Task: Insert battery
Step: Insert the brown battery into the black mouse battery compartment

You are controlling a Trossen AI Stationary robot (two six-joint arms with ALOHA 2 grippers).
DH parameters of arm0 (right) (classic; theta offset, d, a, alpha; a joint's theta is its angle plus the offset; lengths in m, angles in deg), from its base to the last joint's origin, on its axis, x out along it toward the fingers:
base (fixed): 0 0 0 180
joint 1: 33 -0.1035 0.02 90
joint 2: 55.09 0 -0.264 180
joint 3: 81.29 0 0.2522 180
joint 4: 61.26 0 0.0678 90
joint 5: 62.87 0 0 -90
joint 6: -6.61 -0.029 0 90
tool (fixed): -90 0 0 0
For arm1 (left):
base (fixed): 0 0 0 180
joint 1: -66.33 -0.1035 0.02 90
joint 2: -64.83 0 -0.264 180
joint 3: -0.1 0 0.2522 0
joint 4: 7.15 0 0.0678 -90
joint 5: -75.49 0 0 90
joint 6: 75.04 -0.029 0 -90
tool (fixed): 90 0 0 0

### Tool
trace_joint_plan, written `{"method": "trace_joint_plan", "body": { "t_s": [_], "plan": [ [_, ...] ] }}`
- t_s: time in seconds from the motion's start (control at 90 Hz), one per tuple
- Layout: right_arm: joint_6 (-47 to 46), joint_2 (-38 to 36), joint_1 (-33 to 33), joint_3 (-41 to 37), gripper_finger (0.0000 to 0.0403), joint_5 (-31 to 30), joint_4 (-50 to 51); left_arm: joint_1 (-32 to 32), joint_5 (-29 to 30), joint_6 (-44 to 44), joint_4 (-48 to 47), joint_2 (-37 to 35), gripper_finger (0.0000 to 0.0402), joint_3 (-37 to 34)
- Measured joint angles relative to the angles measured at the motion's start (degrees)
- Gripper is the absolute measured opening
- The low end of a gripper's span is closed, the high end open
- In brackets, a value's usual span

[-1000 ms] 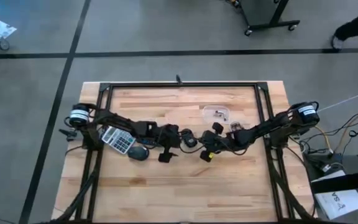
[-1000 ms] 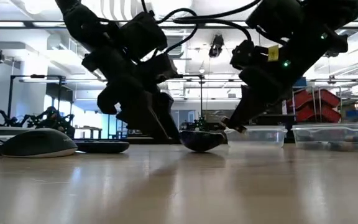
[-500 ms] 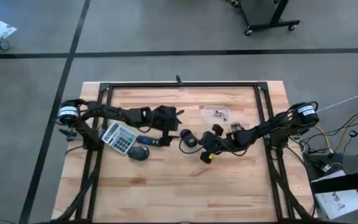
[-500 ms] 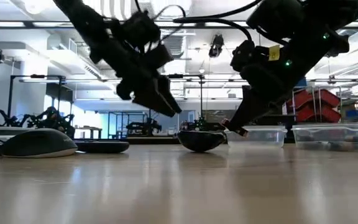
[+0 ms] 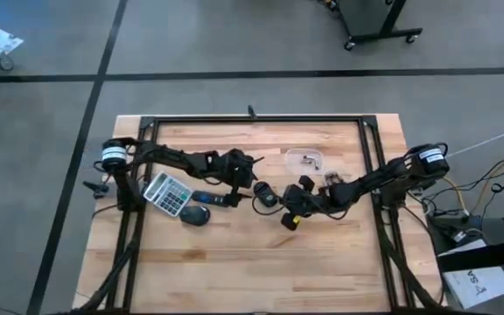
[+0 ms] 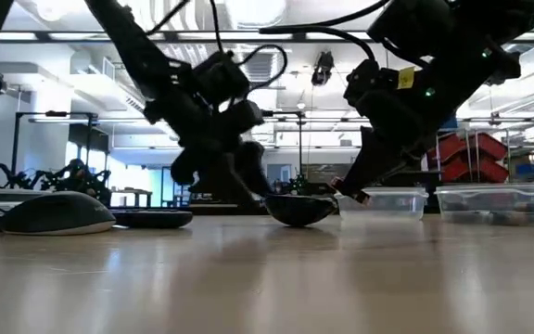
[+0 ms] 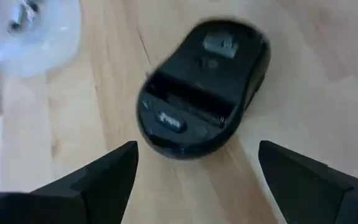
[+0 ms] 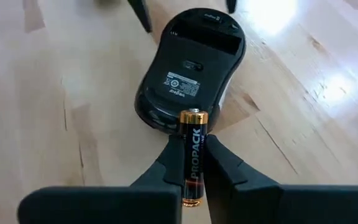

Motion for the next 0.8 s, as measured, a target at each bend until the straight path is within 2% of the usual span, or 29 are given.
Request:
{"method": "trace_joint_plan", "body": {
  "t_s": [0.456, 0.8],
  "plan": [
    [-0.32, 0.00, 0.13, 0.00, 0.0009, 0.04, -0.36, 2.81, -0.73, 3.96, -0.59, -0.09, 0.0316, 0.02],
    [2.00, 0.00, 0.60, 0.00, 0.0009, -0.17, -0.14, 2.91, 1.43, 8.32, -3.41, -1.23, 0.0316, 0.02]
  ]
}}
